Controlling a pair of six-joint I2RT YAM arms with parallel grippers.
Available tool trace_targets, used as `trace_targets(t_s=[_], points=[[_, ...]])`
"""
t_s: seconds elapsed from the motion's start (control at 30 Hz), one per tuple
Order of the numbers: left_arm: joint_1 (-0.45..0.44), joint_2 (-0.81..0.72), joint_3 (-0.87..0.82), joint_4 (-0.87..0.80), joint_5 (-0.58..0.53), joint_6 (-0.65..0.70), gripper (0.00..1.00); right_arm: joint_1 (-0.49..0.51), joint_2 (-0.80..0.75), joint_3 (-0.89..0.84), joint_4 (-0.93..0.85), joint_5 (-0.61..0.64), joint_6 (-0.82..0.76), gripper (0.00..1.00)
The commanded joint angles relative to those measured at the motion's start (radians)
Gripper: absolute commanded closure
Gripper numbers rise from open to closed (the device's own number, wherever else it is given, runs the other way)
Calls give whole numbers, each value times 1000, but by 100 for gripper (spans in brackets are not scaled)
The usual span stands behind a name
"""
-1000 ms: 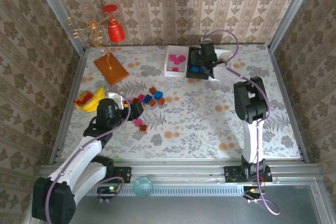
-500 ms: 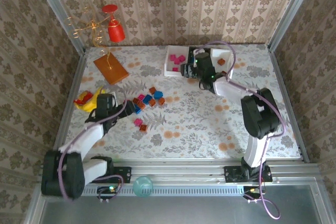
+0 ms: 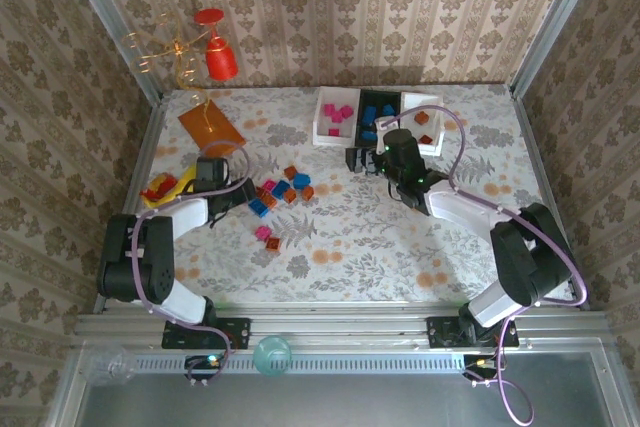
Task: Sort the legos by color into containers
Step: Pick up the lego from the middle-left of the table, then place the lego in the container.
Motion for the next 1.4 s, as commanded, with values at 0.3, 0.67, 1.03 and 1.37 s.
trace_targets(t_s=[0.3, 0.67, 1.03, 1.37], points=[[-6, 74, 46, -51, -4, 65, 52, -11, -14, -33, 60, -20, 54, 9], [-90, 56, 70, -123, -81, 98, 62, -15, -14, -70, 75, -26, 73, 9], [-269, 111, 171, -121, -62, 82, 65, -22, -39, -98, 80, -29, 86, 9], [-426, 144, 349, -154, -112, 96, 66, -22, -146, -163, 63, -18, 93, 9]])
